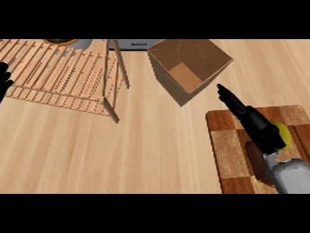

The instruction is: Pick the lemon from the cutting board and place it in the cardboard box

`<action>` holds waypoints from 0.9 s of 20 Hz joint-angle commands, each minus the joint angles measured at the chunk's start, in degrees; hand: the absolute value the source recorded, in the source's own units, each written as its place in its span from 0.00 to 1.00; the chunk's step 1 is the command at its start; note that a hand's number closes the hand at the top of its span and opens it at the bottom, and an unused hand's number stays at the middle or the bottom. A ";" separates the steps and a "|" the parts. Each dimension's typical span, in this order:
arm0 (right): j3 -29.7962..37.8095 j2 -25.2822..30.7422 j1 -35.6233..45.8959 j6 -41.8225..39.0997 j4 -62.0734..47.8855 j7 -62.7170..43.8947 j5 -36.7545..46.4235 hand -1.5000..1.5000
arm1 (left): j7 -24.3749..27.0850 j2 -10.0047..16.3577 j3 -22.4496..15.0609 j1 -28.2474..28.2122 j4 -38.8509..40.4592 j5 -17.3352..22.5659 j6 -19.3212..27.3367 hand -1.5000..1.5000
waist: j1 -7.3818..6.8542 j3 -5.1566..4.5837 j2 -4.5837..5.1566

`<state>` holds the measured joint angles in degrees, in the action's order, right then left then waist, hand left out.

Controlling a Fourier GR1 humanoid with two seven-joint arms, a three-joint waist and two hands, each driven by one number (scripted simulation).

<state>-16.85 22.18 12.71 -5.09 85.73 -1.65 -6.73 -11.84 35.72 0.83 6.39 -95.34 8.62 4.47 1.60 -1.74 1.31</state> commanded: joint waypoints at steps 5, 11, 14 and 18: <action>24.62 13.45 1.96 2.94 5.98 6.46 -7.53 0.00 | 7.51 -2.49 -4.00 0.70 -1.82 -1.86 -2.57 0.50 | 4.75 1.72 -2.41; 37.25 27.10 -8.94 -4.34 -8.20 20.39 -4.26 0.00 | 13.83 -7.34 -9.22 0.03 -0.39 -2.64 -4.98 0.50 | 1.35 1.86 -1.18; 36.41 29.07 -14.34 -5.76 -8.97 31.70 2.71 0.00 | 15.34 -7.97 -9.18 0.64 1.34 -2.64 -5.91 0.50 | 0.30 1.81 -1.26; 35.50 31.95 -14.77 -5.47 -11.79 38.44 9.20 0.00 | 17.38 -8.98 -9.38 2.91 5.27 -3.31 -7.65 0.50 | -0.88 1.76 -1.18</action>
<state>17.53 50.72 0.29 -9.74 76.42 29.45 -2.33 2.64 27.81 -8.03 9.12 -92.43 5.67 -1.57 1.86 0.04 0.10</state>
